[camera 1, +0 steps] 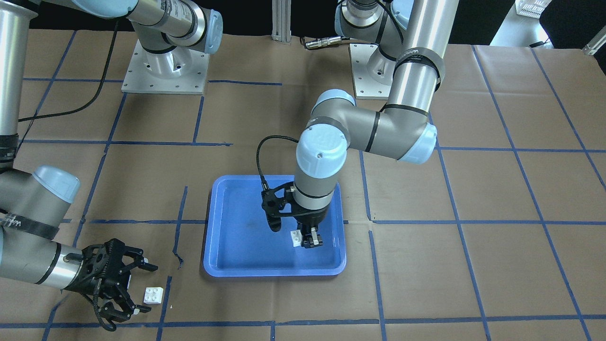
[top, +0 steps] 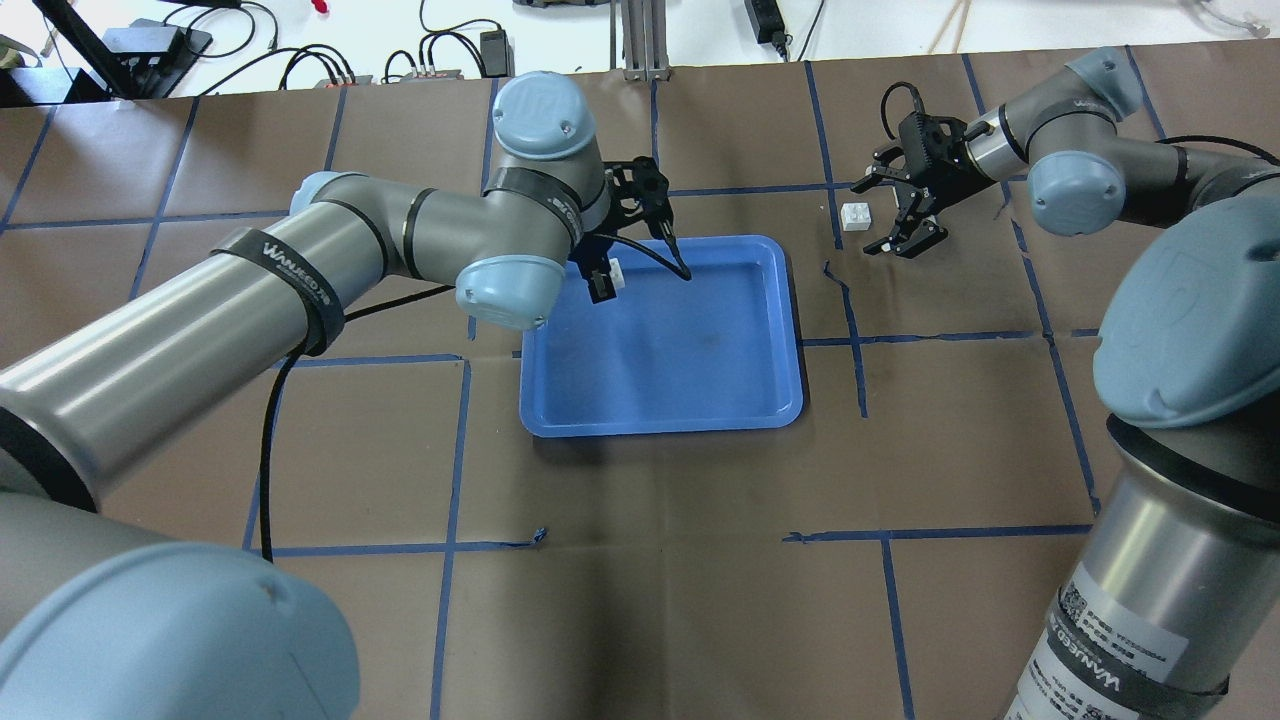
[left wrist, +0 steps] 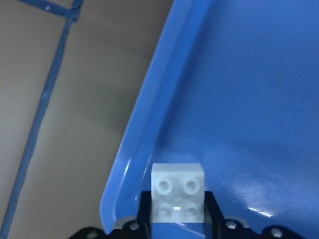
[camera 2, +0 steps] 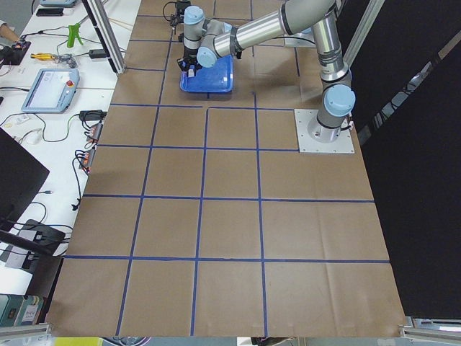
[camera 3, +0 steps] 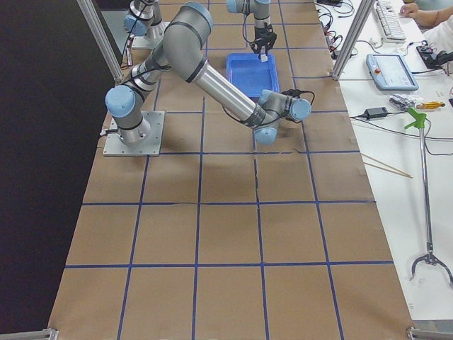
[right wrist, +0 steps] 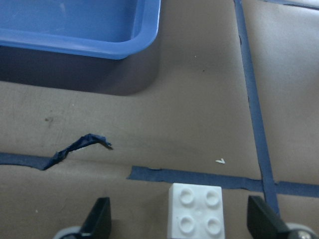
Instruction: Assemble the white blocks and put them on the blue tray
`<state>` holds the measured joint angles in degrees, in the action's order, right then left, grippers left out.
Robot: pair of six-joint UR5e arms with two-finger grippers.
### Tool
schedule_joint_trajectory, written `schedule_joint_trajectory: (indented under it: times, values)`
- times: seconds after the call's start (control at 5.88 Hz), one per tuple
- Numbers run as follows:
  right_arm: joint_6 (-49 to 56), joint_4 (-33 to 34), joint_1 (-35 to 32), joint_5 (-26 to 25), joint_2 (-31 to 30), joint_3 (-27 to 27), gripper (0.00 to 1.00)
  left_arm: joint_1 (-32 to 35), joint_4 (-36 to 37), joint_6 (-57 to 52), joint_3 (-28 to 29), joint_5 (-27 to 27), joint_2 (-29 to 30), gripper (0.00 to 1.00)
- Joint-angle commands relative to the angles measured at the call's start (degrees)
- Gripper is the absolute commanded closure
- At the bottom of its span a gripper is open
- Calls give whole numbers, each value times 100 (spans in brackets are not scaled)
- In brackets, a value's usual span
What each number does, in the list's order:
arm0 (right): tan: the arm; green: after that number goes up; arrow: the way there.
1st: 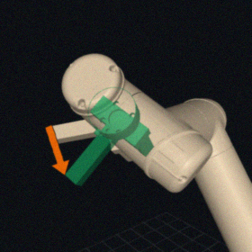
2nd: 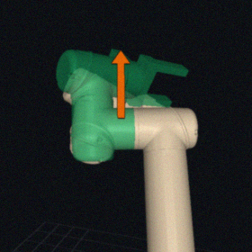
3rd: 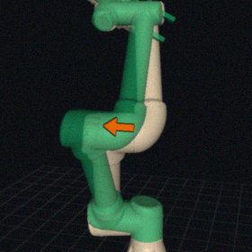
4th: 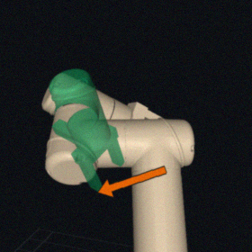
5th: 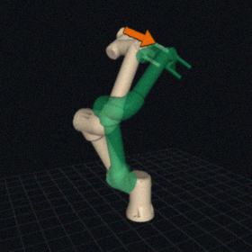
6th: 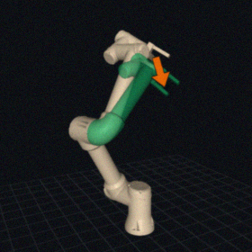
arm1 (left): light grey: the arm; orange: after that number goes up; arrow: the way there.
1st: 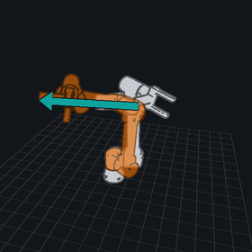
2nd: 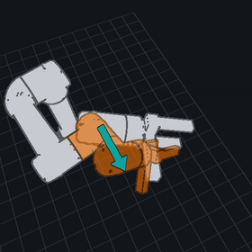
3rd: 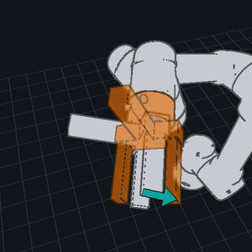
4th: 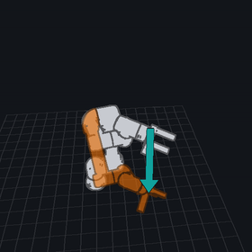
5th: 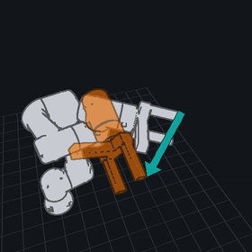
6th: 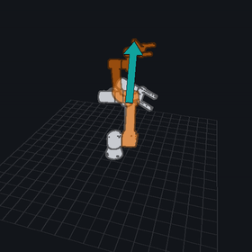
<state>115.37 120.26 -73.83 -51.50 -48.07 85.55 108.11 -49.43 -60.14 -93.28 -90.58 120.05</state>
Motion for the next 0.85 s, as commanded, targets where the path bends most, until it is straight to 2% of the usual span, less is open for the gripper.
schedule_joint_trajectory:
  times: [0.0, 0.17, 0.68]
  values:
    - [3, -2, 0, 272, 8, 6, 29, 386, 29, -163, -190, -39, 62, 84]
    - [3, -2, 0, 272, 8, 6, 44, 377, 30, -364, -252, -30, 106, 86]
    - [3, 7, 0, 281, 17, -29, 41, 96, 56, -428, -524, 14, 116, 87]
